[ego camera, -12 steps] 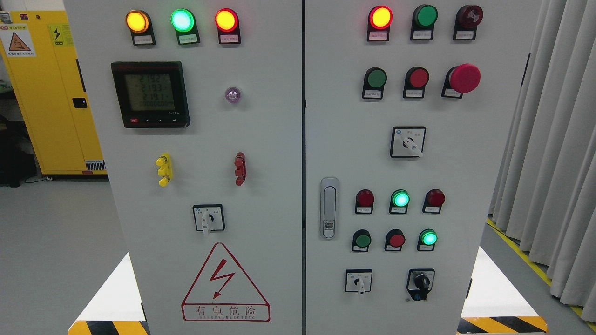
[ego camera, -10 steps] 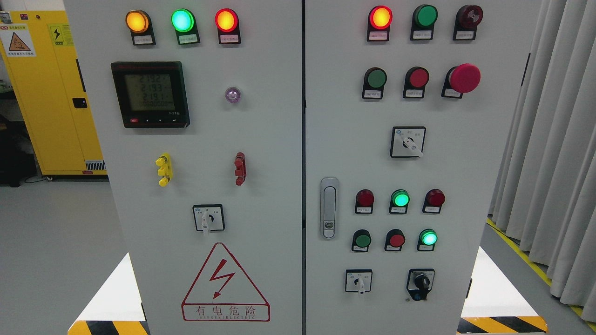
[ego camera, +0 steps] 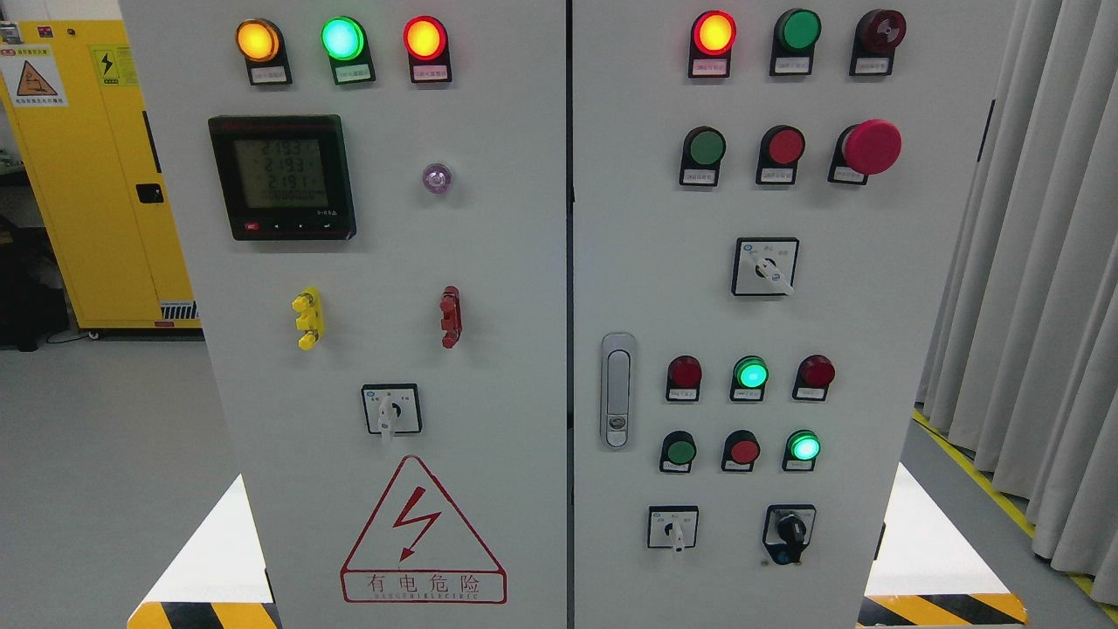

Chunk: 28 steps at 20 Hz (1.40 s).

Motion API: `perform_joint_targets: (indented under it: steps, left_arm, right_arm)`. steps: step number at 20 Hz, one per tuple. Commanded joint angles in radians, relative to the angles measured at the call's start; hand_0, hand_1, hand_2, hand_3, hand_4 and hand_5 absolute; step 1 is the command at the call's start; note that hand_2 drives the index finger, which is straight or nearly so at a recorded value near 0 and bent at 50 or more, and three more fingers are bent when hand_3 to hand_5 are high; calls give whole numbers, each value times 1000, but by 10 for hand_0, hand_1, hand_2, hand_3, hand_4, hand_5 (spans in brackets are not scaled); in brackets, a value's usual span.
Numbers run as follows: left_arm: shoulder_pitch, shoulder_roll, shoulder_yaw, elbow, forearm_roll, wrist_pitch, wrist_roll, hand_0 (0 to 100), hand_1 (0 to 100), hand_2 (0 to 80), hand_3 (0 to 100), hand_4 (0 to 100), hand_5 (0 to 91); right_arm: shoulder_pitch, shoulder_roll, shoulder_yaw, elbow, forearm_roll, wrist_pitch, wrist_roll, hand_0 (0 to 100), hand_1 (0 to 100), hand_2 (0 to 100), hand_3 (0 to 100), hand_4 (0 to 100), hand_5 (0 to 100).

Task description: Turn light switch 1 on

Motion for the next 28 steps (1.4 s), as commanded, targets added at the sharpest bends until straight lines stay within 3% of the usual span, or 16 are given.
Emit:
perform_joint_targets:
  steps: [1, 3, 4, 7, 11, 16, 19, 23, 25, 26, 28]
  left_arm:
    - [73, 1, 22, -224, 3, -5, 61, 38, 90, 0, 0, 0, 0]
    - [74, 3, 47, -269, 0, -8, 81, 50, 109, 0, 0, 0, 0]
    - [77, 6, 61, -316, 0, -8, 83, 59, 122, 0, 2, 80, 0]
    - [137, 6, 104, -529, -5, -6, 91, 77, 168, 0, 35, 147, 0]
    - [185, 26, 154, -791, -75, -11, 115, 111, 214, 0, 77, 204, 2]
    - [221, 49, 167, -1046, -75, -64, 123, 152, 304, 46, 141, 292, 77]
    - [235, 52, 165, -1155, -75, -105, 131, 170, 403, 116, 234, 381, 156]
    - [251, 64, 155, -1307, -72, -105, 150, 154, 461, 136, 268, 450, 244]
    - [255, 66, 151, -1385, -72, -105, 152, 152, 484, 197, 344, 537, 360]
    - [255, 66, 148, -1419, -71, -105, 152, 149, 491, 206, 351, 544, 363]
    - [255, 66, 145, -1474, -63, -103, 154, 144, 510, 270, 411, 605, 454]
  right_arm:
    - [0, 0, 0, 0, -29, 1, 1, 0, 500, 40, 0, 0, 0]
    - [0, 0, 0, 0, -29, 1, 1, 0, 500, 40, 0, 0, 0]
    - [0, 0, 0, 0, -29, 1, 1, 0, 500, 40, 0, 0, 0]
    - [0, 0, 0, 0, -29, 1, 1, 0, 500, 40, 0, 0, 0]
    - [0, 0, 0, 0, -29, 1, 1, 0, 500, 40, 0, 0, 0]
    - [2, 0, 0, 0, -29, 1, 1, 0, 500, 40, 0, 0, 0]
    - [0, 0, 0, 0, -29, 1, 1, 0, 500, 40, 0, 0, 0]
    - [0, 0, 0, 0, -29, 1, 1, 0, 500, 40, 0, 0, 0]
    - [0, 0, 0, 0, -29, 1, 1, 0, 500, 40, 0, 0, 0]
    - [0, 0, 0, 0, -29, 1, 1, 0, 500, 40, 0, 0, 0]
    - [0, 0, 0, 0, -29, 1, 1, 0, 500, 40, 0, 0, 0]
